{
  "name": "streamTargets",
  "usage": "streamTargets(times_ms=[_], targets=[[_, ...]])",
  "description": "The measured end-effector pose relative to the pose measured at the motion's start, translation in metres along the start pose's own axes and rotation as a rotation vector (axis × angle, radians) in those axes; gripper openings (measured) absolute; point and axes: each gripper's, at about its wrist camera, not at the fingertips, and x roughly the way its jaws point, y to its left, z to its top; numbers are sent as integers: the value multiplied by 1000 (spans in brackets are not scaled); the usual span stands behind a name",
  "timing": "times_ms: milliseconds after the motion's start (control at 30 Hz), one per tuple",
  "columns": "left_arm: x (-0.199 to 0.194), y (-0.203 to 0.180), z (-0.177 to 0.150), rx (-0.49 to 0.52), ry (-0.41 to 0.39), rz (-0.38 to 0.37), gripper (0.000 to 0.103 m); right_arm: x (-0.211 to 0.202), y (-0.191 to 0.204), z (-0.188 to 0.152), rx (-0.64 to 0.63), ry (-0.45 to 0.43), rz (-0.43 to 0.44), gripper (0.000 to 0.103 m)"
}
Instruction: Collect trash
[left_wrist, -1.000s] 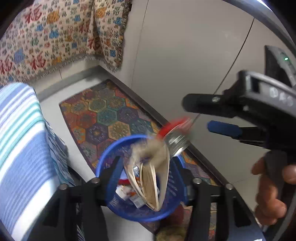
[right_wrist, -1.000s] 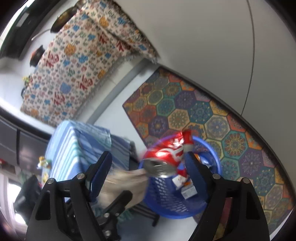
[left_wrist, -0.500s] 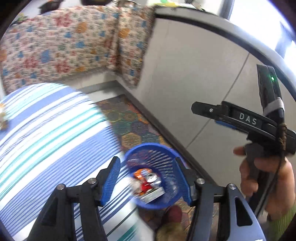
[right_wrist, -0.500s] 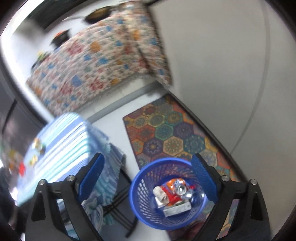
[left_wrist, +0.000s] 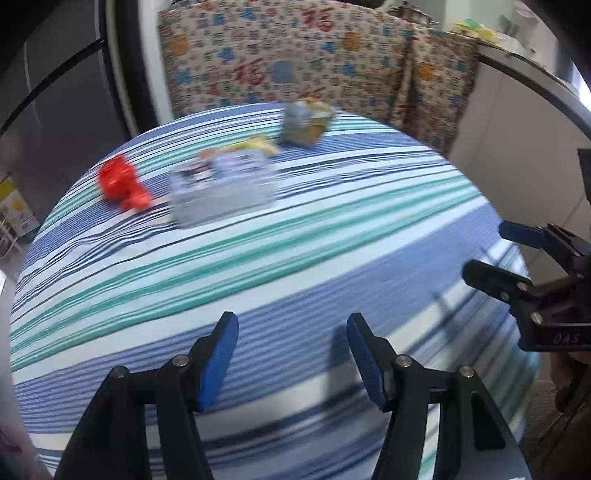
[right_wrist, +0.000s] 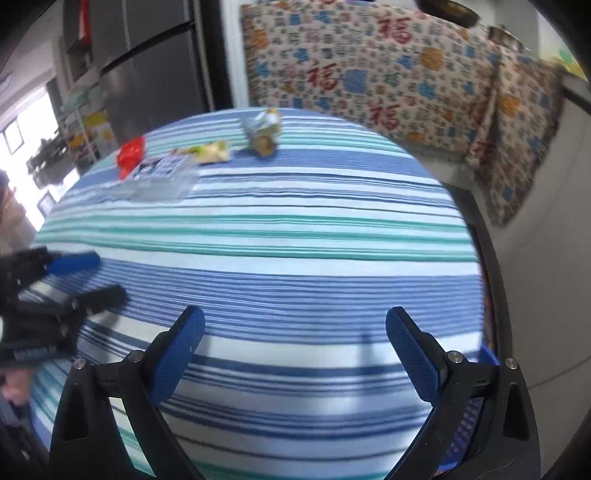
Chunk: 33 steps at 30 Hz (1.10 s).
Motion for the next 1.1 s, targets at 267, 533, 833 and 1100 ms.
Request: streamTargets(times_ms=[267, 533, 833, 1100], targets=[[15, 54, 15, 90, -20, -21, 81, 37, 34, 6, -47, 53, 21, 99], [51, 91, 62, 209, -27, -121, 87, 38, 30, 5, -40, 63, 34, 103], [63, 88, 90, 350, -54, -277, 87, 37, 30, 5, -43, 64, 38, 103], [47, 68, 83, 408, -123, -261, 79, 37, 30, 5, -48, 64, 43, 103]])
